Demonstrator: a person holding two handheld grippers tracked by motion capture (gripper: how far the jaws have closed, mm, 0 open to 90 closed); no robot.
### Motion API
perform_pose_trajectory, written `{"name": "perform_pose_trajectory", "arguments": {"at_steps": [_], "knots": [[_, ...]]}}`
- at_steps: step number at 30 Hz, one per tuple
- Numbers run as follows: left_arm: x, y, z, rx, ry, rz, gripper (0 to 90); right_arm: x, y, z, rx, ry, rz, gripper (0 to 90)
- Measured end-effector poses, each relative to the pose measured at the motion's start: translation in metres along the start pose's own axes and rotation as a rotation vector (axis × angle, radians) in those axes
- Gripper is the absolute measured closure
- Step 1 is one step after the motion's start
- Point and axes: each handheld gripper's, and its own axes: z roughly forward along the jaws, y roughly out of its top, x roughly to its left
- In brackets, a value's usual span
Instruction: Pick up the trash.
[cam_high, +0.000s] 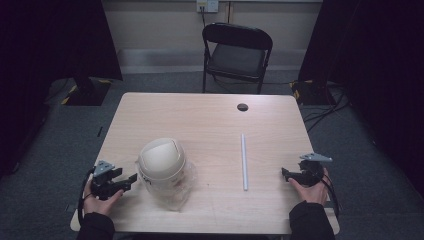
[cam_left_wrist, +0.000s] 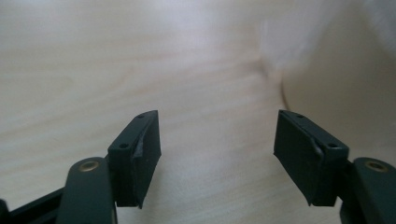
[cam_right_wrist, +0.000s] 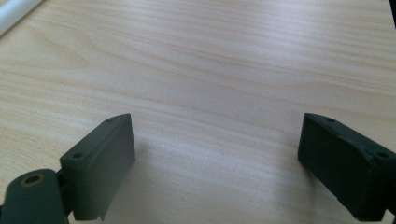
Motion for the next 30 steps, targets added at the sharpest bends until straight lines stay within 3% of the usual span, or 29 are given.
{"name": "perform_pose_trajectory", "arguments": {"at_steps": [1, 2, 3, 4, 7, 9, 12, 15, 20, 22, 27, 30], "knots": [[0.003, 0.002, -0.005, -0.031, -0.01, -0.004, 32.4, 0.0, 0.0, 0.0, 0.0, 0.001, -0.001, 10.3], [0.003, 0.002, -0.005, -0.031, -0.01, -0.004, 32.4, 0.0, 0.0, 0.0, 0.0, 0.001, -0.001, 10.3], [0.008, 0.008, -0.017, -0.105, -0.03, -0.01, 32.4, 0.0, 0.0, 0.0, 0.0, 0.001, -0.001, 10.2], [0.01, 0.011, -0.021, -0.134, -0.037, -0.005, 32.4, 0.0, 0.0, 0.0, 0.0, 0.001, -0.001, 10.2], [0.014, 0.017, -0.029, -0.18, -0.048, -0.002, 32.1, 0.0, 0.0, 0.0, 0.0, 0.001, -0.001, 10.3], [0.02, 0.026, -0.041, -0.224, -0.059, 0.025, 32.1, 0.0, 0.0, 0.0, 0.0, 0.001, -0.001, 10.2], [0.024, 0.031, -0.048, -0.247, -0.069, 0.027, 32.3, 0.0, 0.0, 0.0, 0.0, 0.001, -0.001, 10.2], [0.03, 0.045, -0.054, -0.296, -0.104, 0.016, 32.3, 0.0, 0.0, 0.0, 0.0, 0.001, -0.001, 10.3], [0.03, 0.065, -0.054, -0.32, -0.132, 0.022, 30.5, 0.0, 0.0, 0.0, 0.0, 0.001, -0.001, 10.2], [0.026, 0.083, -0.048, -0.333, -0.142, 0.044, 29.8, 0.0, 0.0, 0.0, 0.0, 0.005, -0.004, 10.2], [0.016, 0.105, -0.031, -0.322, -0.195, 0.056, 28.3, 0.0, 0.0, 0.0, 0.0, 0.005, -0.004, 10.2], [0.012, 0.11, -0.024, -0.313, -0.212, 0.062, 27.9, 0.0, 0.0, 0.0, 0.0, 0.005, -0.004, 10.2]]}}
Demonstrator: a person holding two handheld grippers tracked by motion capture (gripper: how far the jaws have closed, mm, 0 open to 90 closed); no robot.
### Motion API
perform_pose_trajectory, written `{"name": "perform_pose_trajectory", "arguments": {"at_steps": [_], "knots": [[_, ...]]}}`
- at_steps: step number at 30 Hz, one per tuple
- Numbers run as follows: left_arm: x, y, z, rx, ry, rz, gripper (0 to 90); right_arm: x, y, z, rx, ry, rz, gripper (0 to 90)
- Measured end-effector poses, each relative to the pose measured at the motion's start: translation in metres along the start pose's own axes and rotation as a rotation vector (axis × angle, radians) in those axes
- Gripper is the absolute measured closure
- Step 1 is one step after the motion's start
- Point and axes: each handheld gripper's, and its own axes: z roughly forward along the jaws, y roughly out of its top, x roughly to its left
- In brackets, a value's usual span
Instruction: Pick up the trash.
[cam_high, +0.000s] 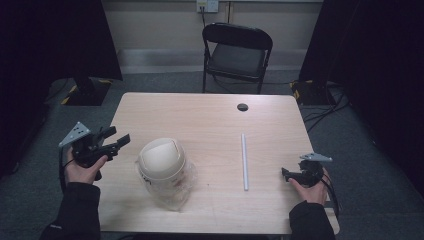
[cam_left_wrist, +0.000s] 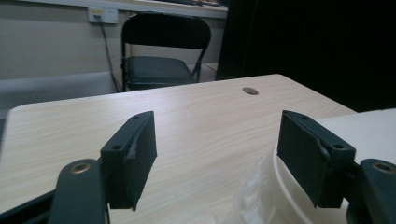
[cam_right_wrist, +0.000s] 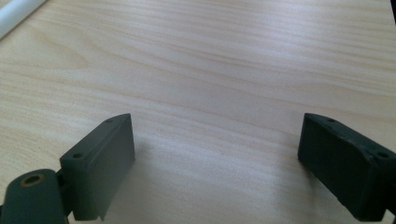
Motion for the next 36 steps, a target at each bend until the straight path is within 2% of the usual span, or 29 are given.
{"name": "perform_pose_trajectory", "arguments": {"at_steps": [2, 3, 4, 5, 7, 8, 11, 15, 19, 22, 24, 26, 27, 29, 30, 31, 36], "knots": [[-0.004, 0.002, 0.011, 0.009, -0.027, -0.008, 27.7, 0.0, 0.0, 0.0, 0.0, 0.0, 0.0, 10.2], [-0.006, 0.001, 0.019, 0.024, -0.042, 0.003, 28.2, 0.0, 0.0, 0.0, 0.0, -0.001, 0.0, 10.2], [-0.006, 0.001, 0.019, 0.024, -0.042, 0.003, 28.3, 0.0, 0.0, 0.0, 0.0, -0.001, 0.0, 10.2], [-0.009, 0.0, 0.026, 0.058, -0.044, 0.025, 28.3, 0.0, 0.0, 0.0, 0.0, 0.0, 0.0, 10.2], [-0.011, 0.0, 0.03, 0.073, -0.047, 0.031, 28.3, 0.0, 0.0, 0.0, 0.0, -0.001, 0.0, 10.2], [-0.013, -0.002, 0.035, 0.099, -0.058, 0.054, 28.6, 0.0, 0.0, 0.0, 0.0, -0.001, 0.0, 10.2], [-0.016, -0.005, 0.039, 0.131, -0.084, 0.077, 29.9, 0.0, 0.0, 0.0, 0.0, 0.0, -0.001, 10.2], [-0.017, -0.009, 0.045, 0.163, -0.104, 0.086, 30.6, 0.0, 0.0, 0.0, 0.0, 0.0, 0.0, 10.2], [-0.014, -0.011, 0.048, 0.168, -0.127, 0.058, 31.5, 0.0, 0.0, 0.0, 0.0, 0.0, -0.001, 10.2], [-0.014, -0.011, 0.048, 0.159, -0.113, 0.067, 31.6, 0.0, 0.0, 0.0, 0.0, 0.0, 0.0, 10.2], [-0.014, -0.009, 0.042, 0.125, -0.09, 0.077, 33.9, 0.0, 0.0, 0.0, 0.0, -0.001, -0.001, 10.2], [-0.015, -0.008, 0.04, 0.112, -0.091, 0.075, 34.3, 0.0, 0.0, 0.0, 0.0, 0.0, 0.0, 10.2], [-0.014, -0.007, 0.035, 0.091, -0.088, 0.074, 34.6, 0.0, 0.0, 0.0, 0.0, 0.0, 0.0, 10.2], [-0.016, -0.003, 0.022, 0.045, -0.092, 0.067, 34.7, 0.0, 0.0, 0.0, 0.0, 0.0, -0.001, 10.2], [-0.016, -0.003, 0.022, 0.045, -0.092, 0.067, 34.7, 0.0, 0.0, 0.0, 0.0, 0.0, -0.001, 10.2], [-0.021, -0.002, 0.012, 0.028, -0.098, 0.076, 34.6, 0.0, 0.0, 0.0, 0.0, 0.0, 0.0, 10.2], [-0.032, -0.006, -0.003, -0.004, -0.12, 0.089, 33.3, 0.0, 0.0, 0.0, 0.0, -0.001, 0.0, 10.2]]}}
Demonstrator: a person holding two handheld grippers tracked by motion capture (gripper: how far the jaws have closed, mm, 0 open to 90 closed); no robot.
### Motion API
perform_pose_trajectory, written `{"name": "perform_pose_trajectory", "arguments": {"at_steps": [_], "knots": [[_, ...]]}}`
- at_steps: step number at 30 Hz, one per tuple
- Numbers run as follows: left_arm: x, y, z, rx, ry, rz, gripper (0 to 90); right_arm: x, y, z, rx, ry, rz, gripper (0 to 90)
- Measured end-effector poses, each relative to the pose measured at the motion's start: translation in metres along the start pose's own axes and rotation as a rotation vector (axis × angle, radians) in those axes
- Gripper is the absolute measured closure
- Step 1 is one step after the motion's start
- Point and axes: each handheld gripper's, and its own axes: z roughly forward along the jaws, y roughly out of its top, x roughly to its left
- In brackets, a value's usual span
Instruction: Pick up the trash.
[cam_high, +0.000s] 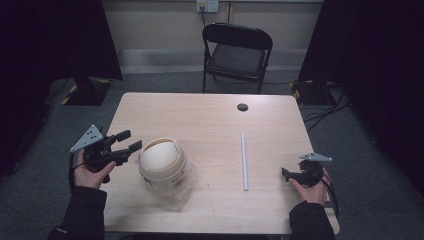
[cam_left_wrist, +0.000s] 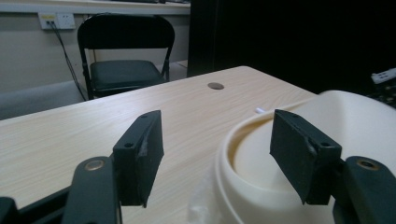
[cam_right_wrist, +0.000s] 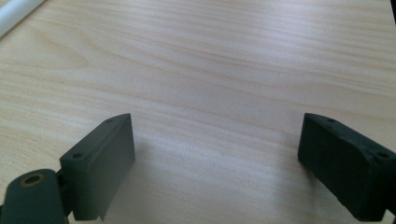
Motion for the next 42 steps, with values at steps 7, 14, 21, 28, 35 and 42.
{"name": "perform_pose_trajectory", "arguments": {"at_steps": [7, 14, 21, 28, 35, 42], "knots": [[-0.021, -0.006, -0.019, -0.013, -0.033, 0.009, 29.4, 0.0, 0.0, 0.0, 0.0, 0.0, 0.0, 10.2], [-0.042, -0.006, -0.025, -0.018, -0.052, 0.049, 27.8, 0.0, 0.0, 0.0, 0.0, 0.001, 0.0, 10.2], [-0.059, -0.009, -0.013, 0.034, -0.069, 0.099, 25.8, 0.0, 0.0, 0.0, 0.0, 0.001, 0.0, 10.2], [-0.062, -0.005, -0.001, 0.049, -0.09, 0.087, 20.1, 0.0, 0.0, 0.0, 0.0, 0.001, 0.001, 10.2], [-0.056, 0.003, -0.001, -0.004, -0.091, 0.078, 23.1, 0.0, 0.0, 0.0, 0.0, 0.001, 0.0, 10.2], [-0.045, 0.012, 0.0, -0.059, -0.073, 0.05, 23.3, 0.0, 0.0, 0.0, 0.0, 0.001, 0.001, 10.3]]}}
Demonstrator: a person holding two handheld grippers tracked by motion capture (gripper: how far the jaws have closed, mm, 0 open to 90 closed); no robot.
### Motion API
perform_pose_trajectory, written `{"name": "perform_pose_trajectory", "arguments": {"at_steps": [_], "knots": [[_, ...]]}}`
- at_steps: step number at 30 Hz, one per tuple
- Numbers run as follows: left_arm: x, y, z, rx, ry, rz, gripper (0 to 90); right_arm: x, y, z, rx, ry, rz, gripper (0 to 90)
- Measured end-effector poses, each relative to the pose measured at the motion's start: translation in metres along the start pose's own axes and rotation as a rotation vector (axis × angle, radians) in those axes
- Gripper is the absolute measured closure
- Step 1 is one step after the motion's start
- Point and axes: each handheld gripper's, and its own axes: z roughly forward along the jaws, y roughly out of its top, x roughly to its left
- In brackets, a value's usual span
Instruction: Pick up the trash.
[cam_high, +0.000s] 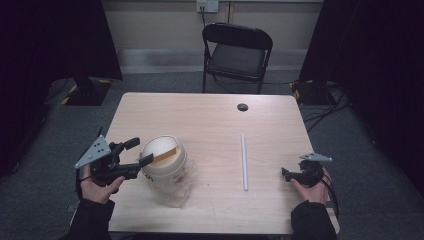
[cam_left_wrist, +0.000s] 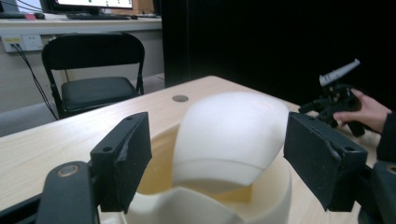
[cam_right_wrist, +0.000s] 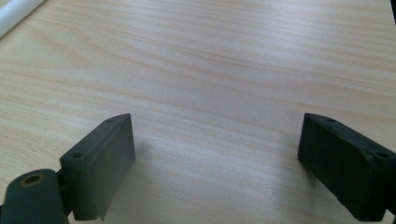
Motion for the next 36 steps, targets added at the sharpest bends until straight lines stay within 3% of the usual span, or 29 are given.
{"name": "perform_pose_trajectory", "arguments": {"at_steps": [4, 5, 6, 7, 10, 18, 19, 22, 23, 26, 27, 29, 30, 31, 32, 36], "knots": [[0.008, 0.005, 0.0, -0.022, 0.032, 0.0, 26.4, 0.0, 0.0, 0.0, 0.0, 0.0, -0.001, 11.0], [0.011, 0.007, 0.001, -0.015, 0.048, -0.001, 27.0, 0.0, -0.001, -0.002, -0.012, 0.003, -0.001, 18.3], [0.011, 0.007, 0.001, -0.015, 0.048, -0.001, 27.0, 0.0, -0.001, -0.002, -0.012, 0.003, -0.001, 18.3], [0.012, 0.006, 0.0, -0.017, 0.062, -0.008, 27.0, 0.001, -0.002, -0.004, -0.03, 0.004, 0.007, 27.3], [0.012, 0.005, -0.003, -0.022, 0.07, -0.009, 27.0, 0.001, -0.003, -0.006, -0.043, 0.014, 0.034, 30.2], [0.017, -0.017, -0.034, 0.015, 0.131, -0.025, 27.6, 0.014, 0.013, -0.017, -0.104, 0.016, 0.005, 33.7], [0.024, -0.029, -0.042, 0.048, 0.162, -0.034, 27.6, 0.019, 0.019, -0.02, -0.123, 0.02, -0.004, 35.3], [0.03, -0.041, -0.048, 0.077, 0.194, -0.054, 27.6, 0.025, 0.027, -0.022, -0.138, 0.03, -0.014, 36.6], [0.036, -0.054, -0.051, 0.103, 0.22, -0.069, 27.8, 0.031, 0.033, -0.022, -0.149, 0.039, -0.023, 38.6], [0.04, -0.067, -0.052, 0.143, 0.256, -0.087, 28.4, 0.038, 0.041, -0.02, -0.156, 0.052, -0.029, 40.2], [0.043, -0.08, -0.05, 0.169, 0.278, -0.112, 29.4, 0.047, 0.05, -0.017, -0.158, 0.066, -0.033, 41.1], [0.044, -0.086, -0.049, 0.176, 0.287, -0.13, 30.3, 0.049, 0.053, -0.016, -0.153, 0.074, -0.036, 41.5], [0.046, -0.093, -0.047, 0.191, 0.294, -0.142, 30.3, 0.053, 0.057, -0.014, -0.15, 0.082, -0.043, 41.9], [0.049, -0.102, -0.043, 0.238, 0.305, -0.151, 31.1, 0.061, 0.064, -0.009, -0.14, 0.098, -0.052, 42.2], [0.049, -0.105, -0.042, 0.243, 0.315, -0.163, 31.3, 0.065, 0.067, -0.006, -0.137, 0.105, -0.057, 42.6], [0.049, -0.114, -0.037, 0.282, 0.325, -0.169, 33.2, 0.079, 0.075, 0.006, -0.121, 0.141, -0.058, 44.2]]}}
